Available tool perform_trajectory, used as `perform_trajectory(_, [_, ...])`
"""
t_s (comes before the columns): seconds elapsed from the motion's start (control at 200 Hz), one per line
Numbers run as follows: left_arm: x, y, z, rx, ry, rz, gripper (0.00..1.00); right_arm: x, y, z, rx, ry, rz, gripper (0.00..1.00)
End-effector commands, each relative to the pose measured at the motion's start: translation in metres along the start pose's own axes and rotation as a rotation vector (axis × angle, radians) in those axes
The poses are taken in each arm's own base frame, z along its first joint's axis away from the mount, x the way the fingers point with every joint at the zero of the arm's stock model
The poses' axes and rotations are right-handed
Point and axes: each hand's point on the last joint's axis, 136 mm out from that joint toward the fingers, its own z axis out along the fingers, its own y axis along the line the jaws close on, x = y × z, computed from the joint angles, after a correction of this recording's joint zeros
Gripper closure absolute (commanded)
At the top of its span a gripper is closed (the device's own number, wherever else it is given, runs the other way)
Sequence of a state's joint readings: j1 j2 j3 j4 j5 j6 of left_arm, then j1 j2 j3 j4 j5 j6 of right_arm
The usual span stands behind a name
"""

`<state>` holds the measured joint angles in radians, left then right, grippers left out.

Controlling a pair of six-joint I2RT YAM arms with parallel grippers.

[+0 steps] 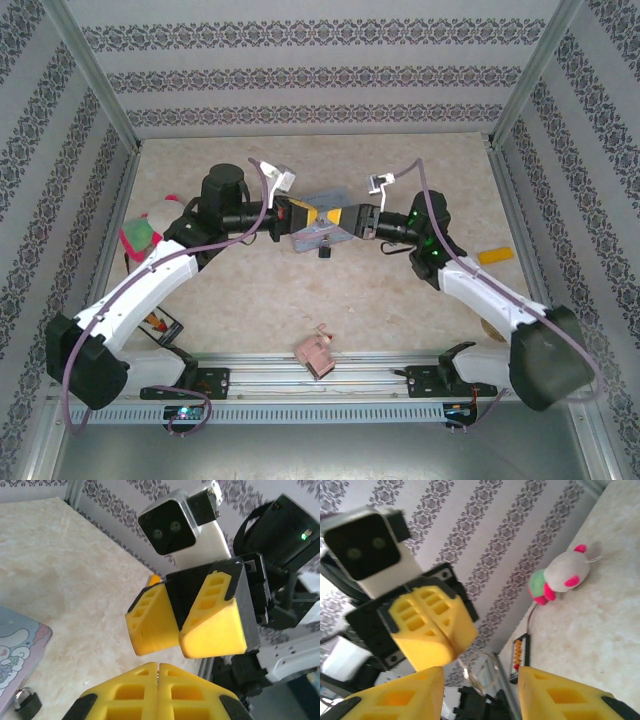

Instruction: Unlock the padlock with the key

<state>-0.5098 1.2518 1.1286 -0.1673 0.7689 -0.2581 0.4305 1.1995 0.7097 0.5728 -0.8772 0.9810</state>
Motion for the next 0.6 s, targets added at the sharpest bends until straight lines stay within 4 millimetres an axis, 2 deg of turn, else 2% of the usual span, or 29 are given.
perform_trajectory(0.0, [0.037, -0.006, -0.008, -0.108, 0.185, 0.070, 1.00, 0.014, -0.019, -0.014, 0.177, -0.024, -0.114, 0.55])
perform_trajectory(0.13, [0.055, -0.014, -0.001, -0.139, 0.268, 0.094, 1.00, 0.034, -0.037, -0.033, 0.333, -0.050, -0.167, 0.53])
perform_trajectory(0.265, [0.075, -0.020, 0.008, -0.122, 0.329, 0.084, 1.00, 0.056, -0.056, -0.047, 0.419, -0.059, -0.186, 0.53])
perform_trajectory(0.34, [0.087, -0.020, 0.016, -0.122, 0.370, 0.073, 1.00, 0.070, -0.063, -0.048, 0.438, -0.042, -0.197, 0.54])
perform_trajectory(0.435, [0.096, -0.009, 0.024, -0.163, 0.406, 0.039, 1.00, 0.082, -0.068, -0.048, 0.462, -0.030, -0.230, 0.55])
perform_trajectory(0.6, [0.102, -0.004, 0.034, -0.169, 0.429, -0.004, 1.00, 0.090, -0.062, -0.041, 0.415, -0.019, -0.254, 0.56])
